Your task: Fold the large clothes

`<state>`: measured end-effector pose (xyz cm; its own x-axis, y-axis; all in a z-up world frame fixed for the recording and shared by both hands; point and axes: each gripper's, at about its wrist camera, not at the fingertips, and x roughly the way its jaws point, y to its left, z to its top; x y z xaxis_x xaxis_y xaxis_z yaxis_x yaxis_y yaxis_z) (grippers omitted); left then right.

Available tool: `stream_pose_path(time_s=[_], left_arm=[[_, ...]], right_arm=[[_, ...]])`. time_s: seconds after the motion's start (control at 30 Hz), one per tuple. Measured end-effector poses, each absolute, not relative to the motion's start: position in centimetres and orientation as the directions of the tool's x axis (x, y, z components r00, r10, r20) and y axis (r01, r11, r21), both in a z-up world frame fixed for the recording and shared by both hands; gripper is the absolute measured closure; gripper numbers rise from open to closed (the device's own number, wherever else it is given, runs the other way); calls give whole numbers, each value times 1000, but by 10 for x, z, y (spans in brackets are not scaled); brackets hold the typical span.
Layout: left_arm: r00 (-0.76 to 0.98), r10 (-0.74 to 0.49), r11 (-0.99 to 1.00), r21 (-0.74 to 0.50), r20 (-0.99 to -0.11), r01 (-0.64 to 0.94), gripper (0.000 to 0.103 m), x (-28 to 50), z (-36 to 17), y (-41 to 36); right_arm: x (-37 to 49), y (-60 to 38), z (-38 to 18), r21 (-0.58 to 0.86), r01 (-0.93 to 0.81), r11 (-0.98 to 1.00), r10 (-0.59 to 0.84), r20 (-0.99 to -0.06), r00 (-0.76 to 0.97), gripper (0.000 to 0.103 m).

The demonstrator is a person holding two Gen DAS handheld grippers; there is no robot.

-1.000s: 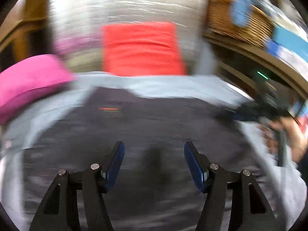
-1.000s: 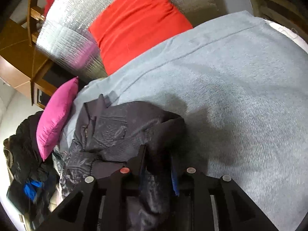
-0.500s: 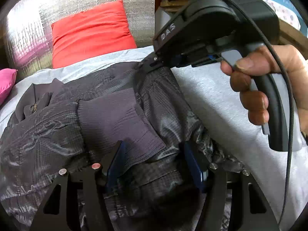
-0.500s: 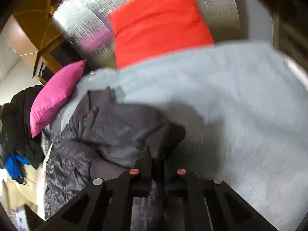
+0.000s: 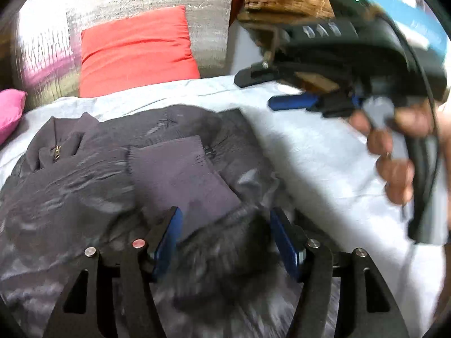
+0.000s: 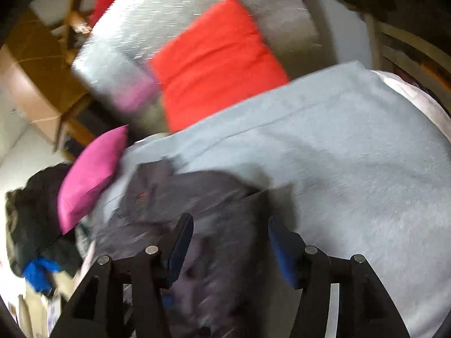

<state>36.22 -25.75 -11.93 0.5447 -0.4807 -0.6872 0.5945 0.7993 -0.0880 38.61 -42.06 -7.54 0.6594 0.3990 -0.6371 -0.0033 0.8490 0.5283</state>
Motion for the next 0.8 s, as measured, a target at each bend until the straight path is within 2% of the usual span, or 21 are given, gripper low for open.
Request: stream_pose_path(time_s=[0.03,0.1,0.17,0.23,0.37,0.4,0.47,0.5,0.57,0.67,0.73,0.8], left_arm=[[558,-506,797,-111,-658,593,37,355,-106,-241],[616,-515,817,-124,-596,563,24,345,-85,-204],[689,-470,865,-132,-551,485,22,343,-70,-157],[746,-381,919,-133,-546,372,22,352,-66,-112],[772,-209,976,-173,-601,130,22,381,-85,-32],[754,-187,979,-182,-630,91,22,389,-95,-19],[583,-193,975,-223,-789,21,24,412,-138,4],[555,-234,963,-269,-798,18,24,411,-149,10],[616,-263,954,-293,-743,54,24,398,-138,18],[691,-354,916,-382,-630,121,23,377,-107,40],[751,-338,908,-405,-568,103,21,369,-90,68],[778,-293,901,-432,-556,31,19,373,-88,97]], right_arm=[[379,-411,-70,538,-35,842,425,-622,657,43],[370,-391,-64,554,-91,828,476,-606,637,43],[366,-366,-63,560,-143,816,518,-599,611,43],[367,-339,-68,565,-186,804,554,-598,579,43],[373,-304,-92,543,-194,817,554,-646,525,43],[378,-295,-104,503,-185,844,520,-685,509,43],[385,-289,-132,434,-125,892,440,-772,458,44],[385,-290,-135,443,-119,888,443,-760,475,44],[386,-287,-126,433,-93,896,421,-767,484,45],[379,-273,-97,318,-138,938,341,-771,538,45],[374,-257,-76,295,-188,937,349,-743,572,45],[370,-236,-62,285,-236,929,370,-718,589,44]])
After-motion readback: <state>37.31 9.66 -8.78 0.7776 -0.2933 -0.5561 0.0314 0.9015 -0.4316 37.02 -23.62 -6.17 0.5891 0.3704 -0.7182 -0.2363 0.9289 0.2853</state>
